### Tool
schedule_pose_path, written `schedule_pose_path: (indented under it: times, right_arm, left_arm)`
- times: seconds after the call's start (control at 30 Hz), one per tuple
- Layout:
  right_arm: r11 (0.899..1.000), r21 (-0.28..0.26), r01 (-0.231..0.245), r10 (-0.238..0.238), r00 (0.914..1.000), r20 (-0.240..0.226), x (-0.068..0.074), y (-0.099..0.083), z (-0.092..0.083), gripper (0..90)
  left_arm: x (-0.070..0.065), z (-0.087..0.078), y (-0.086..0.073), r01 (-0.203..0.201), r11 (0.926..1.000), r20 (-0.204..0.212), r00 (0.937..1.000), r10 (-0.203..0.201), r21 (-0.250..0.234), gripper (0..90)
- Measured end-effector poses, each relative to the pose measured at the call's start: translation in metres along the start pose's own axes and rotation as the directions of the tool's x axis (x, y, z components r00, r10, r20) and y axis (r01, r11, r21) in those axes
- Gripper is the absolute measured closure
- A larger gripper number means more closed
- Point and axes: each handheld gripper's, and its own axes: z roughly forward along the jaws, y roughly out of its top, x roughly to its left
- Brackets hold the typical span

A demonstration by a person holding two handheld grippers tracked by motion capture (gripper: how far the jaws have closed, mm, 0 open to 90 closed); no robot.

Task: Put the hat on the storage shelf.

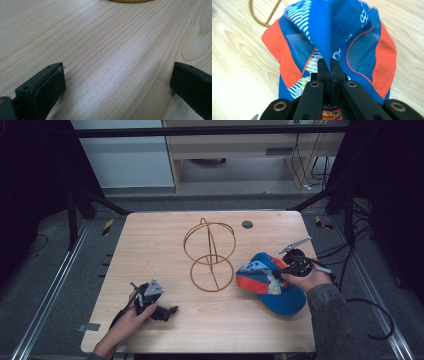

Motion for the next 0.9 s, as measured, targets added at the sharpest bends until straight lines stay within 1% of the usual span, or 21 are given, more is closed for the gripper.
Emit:
schedule_pose_path:
  times: [0.03,0.1,0.23,0.27,0.3,0.4,0.5,0.67,0.77,0.8,0.83,0.87,0.9]
  right_arm:
    - [1.0,-0.002,0.01,-0.01,0.9999,0.002,0.001,0.0,-0.004,89.6]
    - [1.0,-0.018,0.012,-0.012,0.9999,0.01,0.002,0.0,-0.013,89.6]
    - [0.999,-0.054,0.008,-0.007,0.9999,0.014,0.004,0.0,-0.029,89.6]
    - [0.998,-0.055,0.008,-0.007,0.9999,0.014,0.004,0.0,-0.032,89.6]
    - [0.998,-0.064,0.019,-0.018,0.9996,0.02,0.004,0.0,-0.034,89.6]
    - [0.997,-0.071,0.019,-0.018,0.9995,0.025,0.005,-0.001,-0.04,89.6]
    - [0.995,-0.093,0.021,-0.019,0.9996,0.02,0.007,-0.001,-0.047,89.6]
    - [0.993,-0.115,0.025,-0.022,0.9994,0.026,0.009,-0.001,-0.058,89.6]
    - [0.991,-0.133,0.033,-0.029,0.9992,0.028,0.009,0.0,-0.065,89.6]
    - [0.991,-0.133,0.033,-0.029,0.9992,0.028,0.009,0.0,-0.065,89.6]
    - [0.988,-0.149,0.038,-0.035,0.9991,0.024,0.01,0.0,-0.07,89.6]
    - [0.987,-0.155,0.034,-0.031,0.9993,0.022,0.011,0.0,-0.072,89.6]
    - [0.986,-0.159,0.041,-0.038,0.9989,0.027,0.012,-0.001,-0.074,89.6]
  left_arm:
    - [0.0,0.0,0.0,0.002,1.0,0.0,1.0,-0.002,0.0,0.0]
    - [0.0,0.0,0.0,0.003,1.0,0.0,1.0,-0.003,0.0,0.0]
    - [0.0,0.0,0.0,0.004,1.0,0.0,1.0,-0.004,0.0,0.0]
    - [0.0,0.0,0.0,0.004,1.0,0.0,1.0,-0.004,0.0,0.0]
    - [-0.001,0.0,0.0,0.007,1.0,0.0,1.0,-0.007,-0.003,0.0]
    - [-0.001,0.0,0.0,0.006,1.0,0.0,1.0,-0.006,-0.003,0.0]
    - [-0.001,0.0,0.0,0.007,1.0,0.0,1.0,-0.007,-0.003,0.0]
    - [-0.001,0.0,0.0,0.006,1.0,0.0,1.0,-0.006,-0.003,0.0]
    - [-0.001,0.0,0.0,0.007,1.0,-0.002,1.0,-0.007,-0.002,0.0]
    - [-0.001,0.0,0.0,0.007,1.0,-0.002,1.0,-0.007,-0.002,0.0]
    - [-0.001,0.0,0.0,0.007,1.0,-0.001,1.0,-0.007,-0.002,0.0]
    - [-0.001,0.0,0.0,0.007,1.0,-0.001,1.0,-0.007,-0.002,0.0]
    - [-0.001,0.0,0.0,0.007,1.0,0.0,1.0,-0.007,-0.002,0.0]
